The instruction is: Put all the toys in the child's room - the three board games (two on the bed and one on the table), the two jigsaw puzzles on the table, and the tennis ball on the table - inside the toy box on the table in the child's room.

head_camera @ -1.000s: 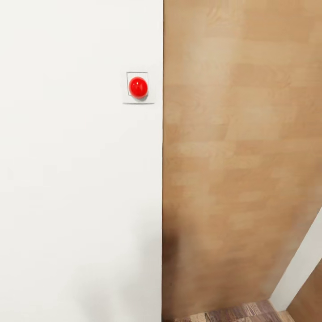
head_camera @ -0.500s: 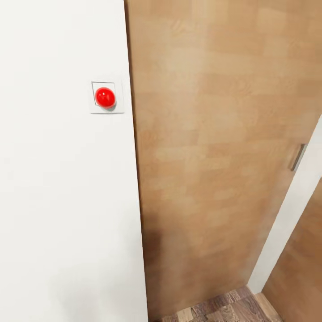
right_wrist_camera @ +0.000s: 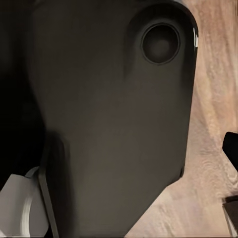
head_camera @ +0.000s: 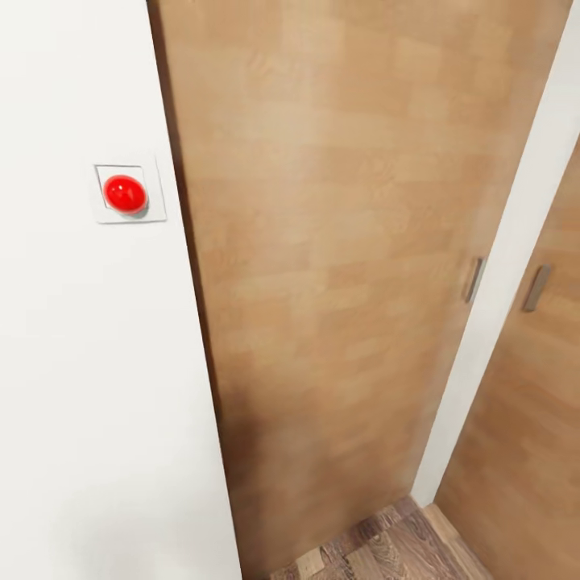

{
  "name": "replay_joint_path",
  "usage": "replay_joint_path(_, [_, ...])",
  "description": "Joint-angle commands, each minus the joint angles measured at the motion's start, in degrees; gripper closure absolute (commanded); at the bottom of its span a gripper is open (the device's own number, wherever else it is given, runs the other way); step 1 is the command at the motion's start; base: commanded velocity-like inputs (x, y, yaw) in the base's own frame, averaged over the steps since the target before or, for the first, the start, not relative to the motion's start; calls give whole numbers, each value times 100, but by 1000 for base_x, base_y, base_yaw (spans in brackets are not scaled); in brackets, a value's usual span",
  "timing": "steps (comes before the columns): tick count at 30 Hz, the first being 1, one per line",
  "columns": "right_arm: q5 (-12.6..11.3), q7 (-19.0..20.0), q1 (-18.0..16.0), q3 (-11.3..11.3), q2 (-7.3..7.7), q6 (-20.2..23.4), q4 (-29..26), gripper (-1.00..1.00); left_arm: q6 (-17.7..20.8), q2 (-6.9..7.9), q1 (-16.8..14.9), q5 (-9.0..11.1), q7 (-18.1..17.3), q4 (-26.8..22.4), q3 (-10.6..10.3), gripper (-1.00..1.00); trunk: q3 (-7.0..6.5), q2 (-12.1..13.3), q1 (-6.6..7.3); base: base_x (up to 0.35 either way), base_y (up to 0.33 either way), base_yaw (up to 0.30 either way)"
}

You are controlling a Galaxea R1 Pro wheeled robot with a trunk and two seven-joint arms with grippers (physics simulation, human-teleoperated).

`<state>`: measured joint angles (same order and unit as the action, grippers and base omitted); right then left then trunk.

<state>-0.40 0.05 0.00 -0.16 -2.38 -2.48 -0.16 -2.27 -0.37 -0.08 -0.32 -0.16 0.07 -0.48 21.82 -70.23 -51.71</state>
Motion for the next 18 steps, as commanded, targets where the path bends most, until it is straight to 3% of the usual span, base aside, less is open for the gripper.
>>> replay_joint_path(1, [-4,2,0,-2,0,-27,-1,-100,-18,1,-1,-5,-2,1,-5,-100,-12,39,23,0,0,-277])
replay_joint_path(18, [-14,-8,0,-2,-9,-51,-1,-100,-27,2,-1,-29,-2,1,-11,-100,-279,721,396,0,0,-277])
